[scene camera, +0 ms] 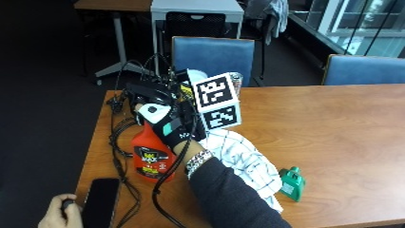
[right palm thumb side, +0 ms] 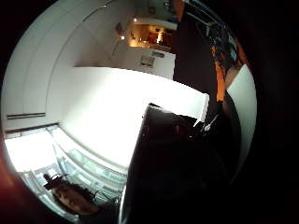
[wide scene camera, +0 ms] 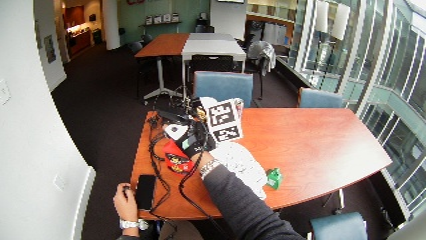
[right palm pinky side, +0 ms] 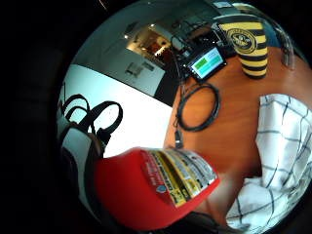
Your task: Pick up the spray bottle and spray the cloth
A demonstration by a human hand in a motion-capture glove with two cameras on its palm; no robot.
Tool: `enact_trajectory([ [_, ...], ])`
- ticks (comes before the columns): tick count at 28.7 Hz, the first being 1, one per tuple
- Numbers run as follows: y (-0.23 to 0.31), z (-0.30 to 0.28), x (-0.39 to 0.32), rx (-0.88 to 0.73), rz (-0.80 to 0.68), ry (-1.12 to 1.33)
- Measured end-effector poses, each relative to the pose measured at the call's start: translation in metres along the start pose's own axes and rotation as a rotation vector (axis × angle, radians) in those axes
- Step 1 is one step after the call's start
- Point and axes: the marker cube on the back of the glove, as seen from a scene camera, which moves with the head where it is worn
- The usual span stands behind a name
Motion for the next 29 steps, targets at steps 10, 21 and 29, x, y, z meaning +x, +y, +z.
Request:
enact_trajectory([
  [10,0.019,0.003,0.013,-0.009,-0.019,0.003],
  [21,0.042,0.0,-0.02,-0.029,-0.12,0.058],
  [29,0.044,0.016,-0.014,-0.069,-0.102,0.045],
])
